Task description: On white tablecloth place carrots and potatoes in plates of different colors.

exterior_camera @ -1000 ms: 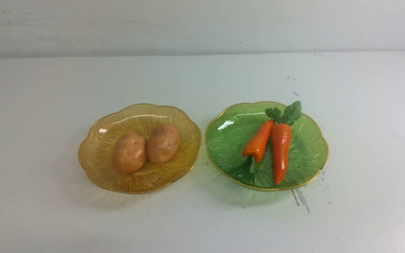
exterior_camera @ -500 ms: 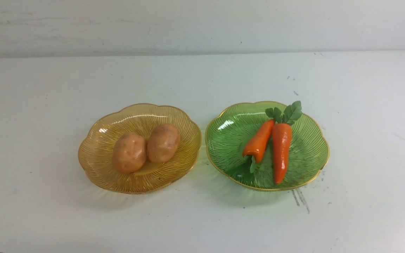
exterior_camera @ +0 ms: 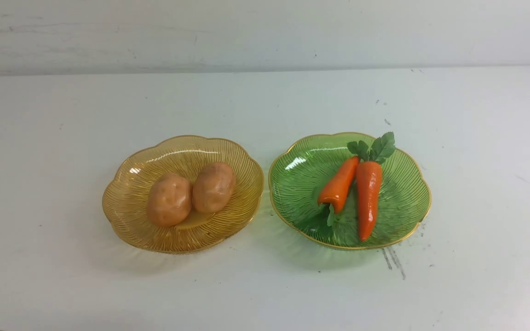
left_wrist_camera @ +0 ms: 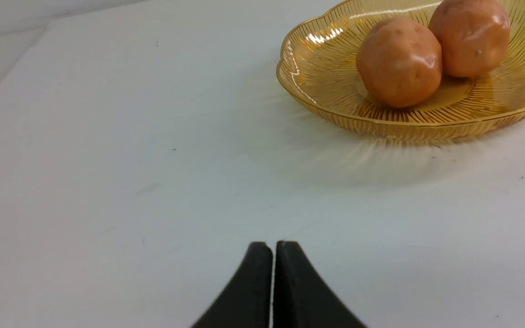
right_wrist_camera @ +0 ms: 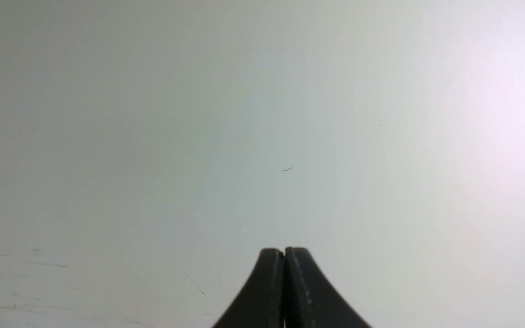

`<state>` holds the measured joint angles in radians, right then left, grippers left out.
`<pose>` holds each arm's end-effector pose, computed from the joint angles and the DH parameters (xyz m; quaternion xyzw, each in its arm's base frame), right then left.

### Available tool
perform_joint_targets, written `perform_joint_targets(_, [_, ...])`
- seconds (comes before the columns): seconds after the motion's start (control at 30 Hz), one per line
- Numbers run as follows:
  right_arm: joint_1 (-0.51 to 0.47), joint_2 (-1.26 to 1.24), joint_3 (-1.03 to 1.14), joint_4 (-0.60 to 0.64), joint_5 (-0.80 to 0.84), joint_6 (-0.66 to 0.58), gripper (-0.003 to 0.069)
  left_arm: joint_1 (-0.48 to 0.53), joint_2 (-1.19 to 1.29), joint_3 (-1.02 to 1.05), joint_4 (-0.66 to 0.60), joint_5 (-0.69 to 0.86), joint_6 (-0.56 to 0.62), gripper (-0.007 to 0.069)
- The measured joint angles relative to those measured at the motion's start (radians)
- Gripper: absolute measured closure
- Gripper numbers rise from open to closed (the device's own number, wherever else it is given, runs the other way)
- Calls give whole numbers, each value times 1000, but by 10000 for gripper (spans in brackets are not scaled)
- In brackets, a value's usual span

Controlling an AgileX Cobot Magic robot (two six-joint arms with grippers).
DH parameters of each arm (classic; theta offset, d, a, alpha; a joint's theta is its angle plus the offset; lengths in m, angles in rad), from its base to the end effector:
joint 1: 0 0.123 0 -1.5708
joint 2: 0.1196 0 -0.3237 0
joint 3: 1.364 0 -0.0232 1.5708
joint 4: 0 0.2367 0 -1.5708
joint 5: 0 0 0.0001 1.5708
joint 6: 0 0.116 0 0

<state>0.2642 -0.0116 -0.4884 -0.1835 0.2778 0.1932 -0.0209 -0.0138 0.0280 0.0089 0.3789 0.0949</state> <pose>-0.0249 -0.0128 0.3440 -0.0525 0.5857 0.0986 0.8028 0.0231 -0.0001 0.1626 0.0490 0.8051 0.0256 0.5906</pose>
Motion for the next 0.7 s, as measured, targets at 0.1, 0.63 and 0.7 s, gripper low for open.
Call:
perform_joint_targets(0.1, [0,0,0,0,0,0,674,0,0,0,0,0,0,628])
perform_joint_targets(0.63, [-211,1,368,-2,0,2,674,0,0,0,0,0,-1,628])
perform_joint_targets(0.7, [-233,1,452,-5,0,2,674,0,0,0,0,0,-2,628])
